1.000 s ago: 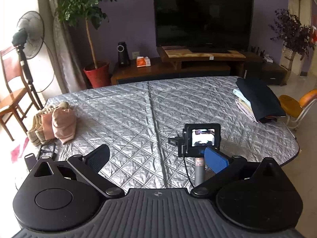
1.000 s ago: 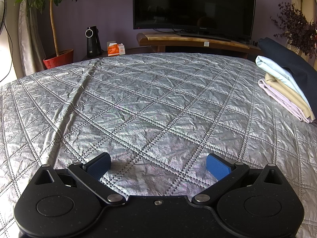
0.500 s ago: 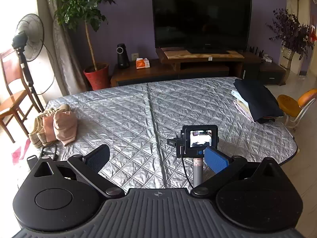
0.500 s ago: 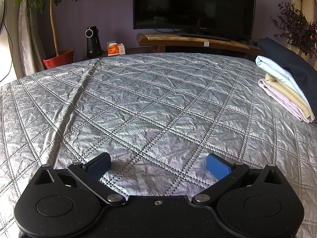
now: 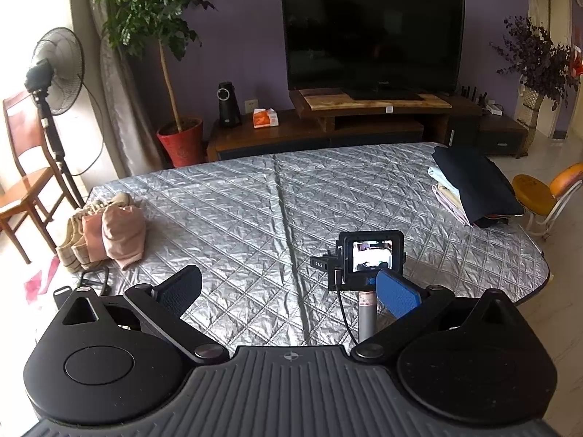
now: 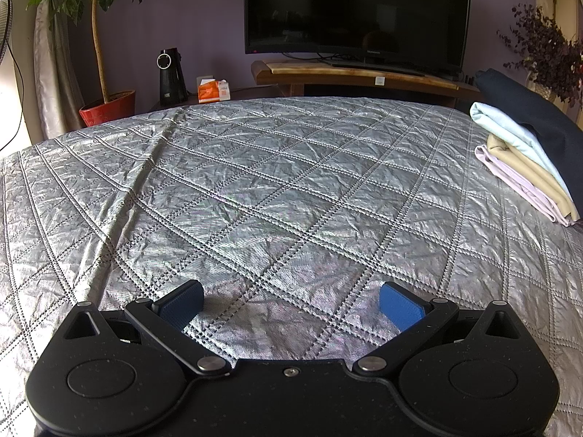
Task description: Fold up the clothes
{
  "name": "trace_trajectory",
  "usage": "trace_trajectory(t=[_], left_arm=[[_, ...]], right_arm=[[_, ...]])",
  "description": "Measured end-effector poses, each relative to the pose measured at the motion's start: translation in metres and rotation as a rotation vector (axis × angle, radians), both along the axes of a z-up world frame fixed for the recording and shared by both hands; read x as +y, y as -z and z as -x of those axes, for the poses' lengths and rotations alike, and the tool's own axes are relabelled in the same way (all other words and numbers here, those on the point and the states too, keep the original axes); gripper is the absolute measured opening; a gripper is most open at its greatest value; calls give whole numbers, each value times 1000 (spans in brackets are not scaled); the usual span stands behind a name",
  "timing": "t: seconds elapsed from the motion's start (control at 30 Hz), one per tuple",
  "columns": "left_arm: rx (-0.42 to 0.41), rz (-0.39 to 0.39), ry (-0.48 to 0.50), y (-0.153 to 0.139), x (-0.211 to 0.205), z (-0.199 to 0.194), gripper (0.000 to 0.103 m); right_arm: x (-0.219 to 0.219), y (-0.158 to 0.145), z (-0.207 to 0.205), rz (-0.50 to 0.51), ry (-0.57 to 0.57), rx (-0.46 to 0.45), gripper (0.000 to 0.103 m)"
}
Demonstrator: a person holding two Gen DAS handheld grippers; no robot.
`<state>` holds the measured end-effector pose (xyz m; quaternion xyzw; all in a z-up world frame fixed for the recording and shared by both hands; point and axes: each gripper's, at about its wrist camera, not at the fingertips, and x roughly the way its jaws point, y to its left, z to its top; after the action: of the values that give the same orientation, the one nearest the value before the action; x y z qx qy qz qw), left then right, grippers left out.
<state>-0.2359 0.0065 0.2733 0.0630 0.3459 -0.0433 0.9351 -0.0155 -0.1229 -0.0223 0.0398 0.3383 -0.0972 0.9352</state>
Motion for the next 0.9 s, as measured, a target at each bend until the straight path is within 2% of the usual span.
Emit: trace_trajectory(t=[0.9], left_arm=[[-8,-15,-8,1,0,1,103]], right_arm=[[0,0,0,0,0,0,102]])
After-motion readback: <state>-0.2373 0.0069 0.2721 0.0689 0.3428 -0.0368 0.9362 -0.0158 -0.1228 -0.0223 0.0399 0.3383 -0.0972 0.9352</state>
